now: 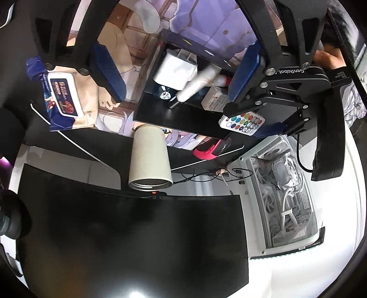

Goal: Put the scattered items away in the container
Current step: 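Lower the charger and remote into the black box and open both grippers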

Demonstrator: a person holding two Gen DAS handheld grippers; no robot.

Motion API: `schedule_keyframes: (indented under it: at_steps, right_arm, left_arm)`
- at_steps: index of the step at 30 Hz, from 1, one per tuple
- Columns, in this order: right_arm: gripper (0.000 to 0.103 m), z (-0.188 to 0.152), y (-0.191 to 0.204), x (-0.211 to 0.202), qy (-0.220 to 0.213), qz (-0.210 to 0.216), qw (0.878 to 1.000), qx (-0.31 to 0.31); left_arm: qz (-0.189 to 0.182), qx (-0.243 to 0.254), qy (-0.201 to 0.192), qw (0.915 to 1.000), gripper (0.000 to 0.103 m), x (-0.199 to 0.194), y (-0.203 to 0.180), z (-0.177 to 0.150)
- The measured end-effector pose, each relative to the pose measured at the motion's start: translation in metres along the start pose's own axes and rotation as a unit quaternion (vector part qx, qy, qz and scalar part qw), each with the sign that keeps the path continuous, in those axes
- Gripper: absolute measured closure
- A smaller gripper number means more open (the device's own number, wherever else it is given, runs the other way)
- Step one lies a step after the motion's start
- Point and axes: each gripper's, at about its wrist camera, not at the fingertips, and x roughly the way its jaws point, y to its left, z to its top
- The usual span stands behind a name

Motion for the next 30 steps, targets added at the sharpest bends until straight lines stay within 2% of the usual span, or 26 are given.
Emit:
schedule_keyframes:
  at_steps: [2, 4, 9, 14, 20, 30]
  right_arm:
    - [0.007, -0.003, 0.001, -0.001, 0.008, -0.001, 1.000, -0.010]
    - [0.001, -0.006, 0.004, 0.000, 0.021, -0.009, 0.999, -0.024]
    - [0.001, -0.017, 0.004, -0.011, 0.000, -0.012, 1.000, -0.025]
    - [0.001, -0.027, 0.000, -0.021, -0.008, -0.008, 1.000, -0.015]
    - [0.001, -0.031, 0.002, -0.031, -0.016, -0.019, 0.999, -0.026]
    - [0.001, -0.033, 0.008, -0.022, -0.012, -0.024, 1.000, -0.013]
  left_arm:
    - [0.000, 0.003, 0.001, 1.0000, 0.013, 0.001, -0.004, -0.001]
    - [-0.001, 0.007, 0.000, 1.0000, 0.012, 0.001, -0.007, -0.002]
    - [0.007, 0.008, -0.019, 0.9998, 0.000, -0.005, -0.012, -0.008]
    - [-0.013, -0.002, -0.001, 0.9999, 0.000, -0.008, -0.014, -0.017]
    - [0.017, 0.012, 0.009, 0.9997, 0.000, -0.013, -0.023, -0.023]
    - [0.034, 0.003, -0.018, 0.9993, 0.000, -0.031, -0.010, -0.025]
